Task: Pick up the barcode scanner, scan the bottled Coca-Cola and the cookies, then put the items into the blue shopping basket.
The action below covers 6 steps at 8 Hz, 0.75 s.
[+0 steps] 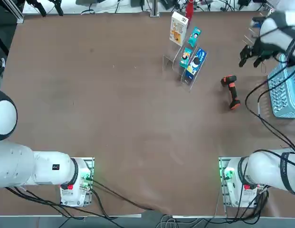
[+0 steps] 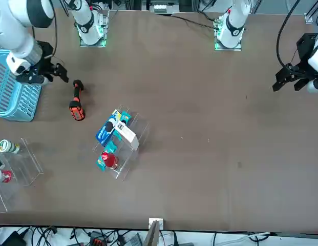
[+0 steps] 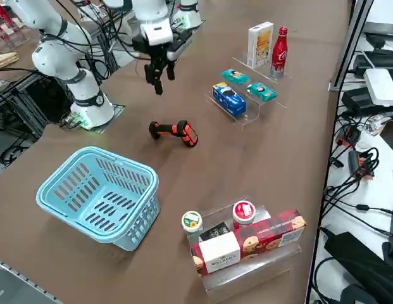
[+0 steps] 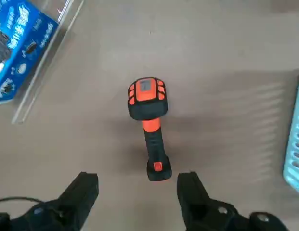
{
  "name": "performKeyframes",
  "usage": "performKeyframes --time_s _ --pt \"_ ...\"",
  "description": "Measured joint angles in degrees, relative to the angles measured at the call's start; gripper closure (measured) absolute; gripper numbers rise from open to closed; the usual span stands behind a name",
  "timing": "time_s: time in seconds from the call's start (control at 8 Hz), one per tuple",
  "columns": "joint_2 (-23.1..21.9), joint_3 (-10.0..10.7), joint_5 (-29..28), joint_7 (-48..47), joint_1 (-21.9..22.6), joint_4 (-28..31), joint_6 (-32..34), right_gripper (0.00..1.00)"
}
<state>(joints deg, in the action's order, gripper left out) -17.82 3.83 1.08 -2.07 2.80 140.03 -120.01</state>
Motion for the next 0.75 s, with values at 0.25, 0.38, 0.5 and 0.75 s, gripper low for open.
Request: performKeyframes --time_s 0.25,0.38,0.5,0.75 --pt "-0.19 0.00 0.03 0.00 -0.29 7.54 -8.94 0.00" --pt "0.07 0.00 0.05 0.00 -0.56 10.53 -11.60 0.00" --pt "0.82 0.00 0.06 0.00 -0.75 12.26 -12.87 0.00" --pt "3.75 0.00 0.27 0.22 -1.74 13.31 -16.09 0.00"
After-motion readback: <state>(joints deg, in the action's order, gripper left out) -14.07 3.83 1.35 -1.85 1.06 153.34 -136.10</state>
